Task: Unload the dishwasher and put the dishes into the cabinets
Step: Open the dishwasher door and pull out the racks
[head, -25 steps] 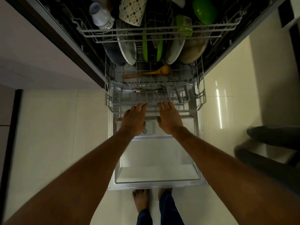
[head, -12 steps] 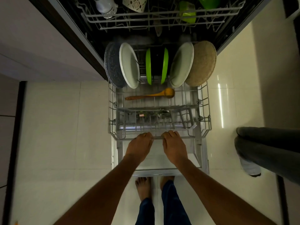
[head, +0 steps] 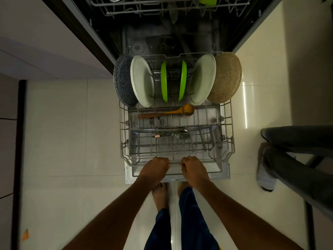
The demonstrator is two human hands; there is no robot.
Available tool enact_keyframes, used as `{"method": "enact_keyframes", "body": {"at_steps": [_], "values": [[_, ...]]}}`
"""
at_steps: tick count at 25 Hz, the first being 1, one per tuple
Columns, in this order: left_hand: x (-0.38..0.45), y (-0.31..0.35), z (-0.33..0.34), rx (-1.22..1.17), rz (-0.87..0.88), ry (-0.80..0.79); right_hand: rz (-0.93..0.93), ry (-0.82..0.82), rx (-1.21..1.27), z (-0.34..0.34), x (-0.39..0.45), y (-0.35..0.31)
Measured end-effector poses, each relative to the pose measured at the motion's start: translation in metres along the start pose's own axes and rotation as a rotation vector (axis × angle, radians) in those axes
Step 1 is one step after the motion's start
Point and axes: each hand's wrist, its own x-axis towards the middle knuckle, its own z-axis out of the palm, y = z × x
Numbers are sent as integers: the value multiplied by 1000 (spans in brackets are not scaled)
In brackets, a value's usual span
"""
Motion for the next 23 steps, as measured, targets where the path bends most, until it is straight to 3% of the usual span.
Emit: {"method": "enact_keyframes", "body": {"at_steps": [9, 12, 14, 16, 20, 22, 23], "values": [[9, -5, -6, 115, 16, -135, -7, -320, -63, -34, 9, -7], [0, 3, -21, 252, 155, -107, -118, -323, -47, -65, 10, -17], [-16, 3, -43, 265, 261, 84, -192, -173, -126, -105, 14, -30], [-17, 0, -91, 193, 247, 230, -279, 59, -148, -162, 27, -46], [28, 16, -254, 81, 166, 641, -468, 776, -199, -297, 88, -75], [64, 24, -338, 150, 98, 903, -439, 936, -319, -370, 128, -92], [84, 22, -371, 247, 83, 979, -377, 939, -370, -401, 148, -97]]}}
